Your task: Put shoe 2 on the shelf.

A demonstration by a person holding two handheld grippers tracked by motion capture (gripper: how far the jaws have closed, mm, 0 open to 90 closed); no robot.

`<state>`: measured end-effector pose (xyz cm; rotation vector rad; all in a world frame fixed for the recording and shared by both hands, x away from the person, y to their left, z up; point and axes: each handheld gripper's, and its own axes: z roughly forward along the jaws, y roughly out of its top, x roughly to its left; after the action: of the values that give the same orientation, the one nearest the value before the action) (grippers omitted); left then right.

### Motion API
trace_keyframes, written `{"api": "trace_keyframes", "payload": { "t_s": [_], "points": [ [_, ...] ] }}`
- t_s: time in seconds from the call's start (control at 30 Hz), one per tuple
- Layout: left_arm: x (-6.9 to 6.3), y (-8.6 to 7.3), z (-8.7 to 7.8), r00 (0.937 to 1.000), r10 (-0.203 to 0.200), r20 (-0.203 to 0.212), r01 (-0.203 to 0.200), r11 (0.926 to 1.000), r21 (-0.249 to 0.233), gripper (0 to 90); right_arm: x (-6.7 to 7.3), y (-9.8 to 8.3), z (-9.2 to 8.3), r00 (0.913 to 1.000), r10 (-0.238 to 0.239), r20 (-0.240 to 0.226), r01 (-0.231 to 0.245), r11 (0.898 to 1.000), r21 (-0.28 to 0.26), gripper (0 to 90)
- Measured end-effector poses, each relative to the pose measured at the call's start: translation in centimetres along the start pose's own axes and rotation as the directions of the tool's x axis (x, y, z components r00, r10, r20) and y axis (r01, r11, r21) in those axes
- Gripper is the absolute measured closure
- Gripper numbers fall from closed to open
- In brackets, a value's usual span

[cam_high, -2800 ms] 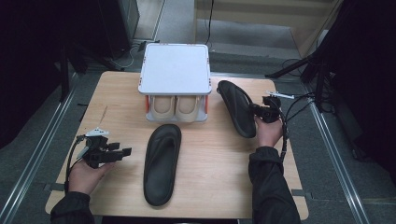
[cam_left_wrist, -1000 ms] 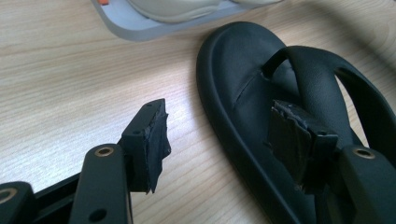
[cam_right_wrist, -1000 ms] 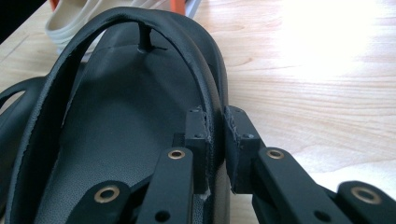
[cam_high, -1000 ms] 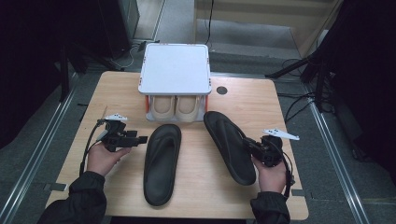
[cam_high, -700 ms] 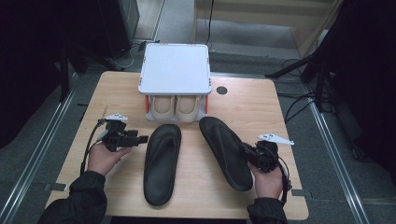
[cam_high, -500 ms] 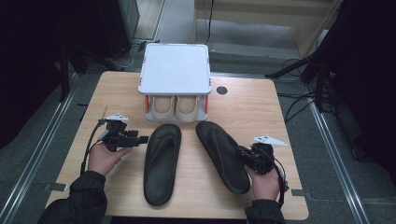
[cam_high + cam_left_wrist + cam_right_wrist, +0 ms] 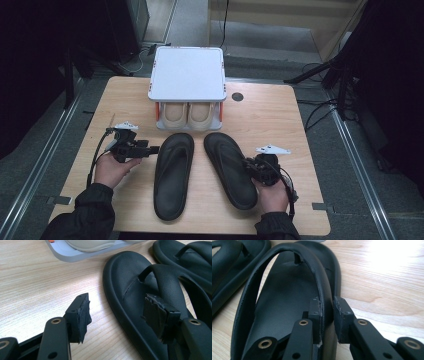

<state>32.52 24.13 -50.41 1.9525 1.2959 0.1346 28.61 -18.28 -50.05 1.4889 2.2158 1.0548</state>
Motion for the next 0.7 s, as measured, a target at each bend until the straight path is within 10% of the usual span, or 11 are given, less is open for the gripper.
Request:
{"api": "trace_keyframes", "payload": {
  "t_s": [0.7],
  "points": [
    [0.0, 0.0, 0.0, 1.0, 0.001, -0.002, -0.001, 1.0, 0.006, 38.8, 1.8, 0.0, 1.4, 0.9953, -0.008, -0.096, 0.009, 1.0, 0.013, 68.4]
  ]
}}
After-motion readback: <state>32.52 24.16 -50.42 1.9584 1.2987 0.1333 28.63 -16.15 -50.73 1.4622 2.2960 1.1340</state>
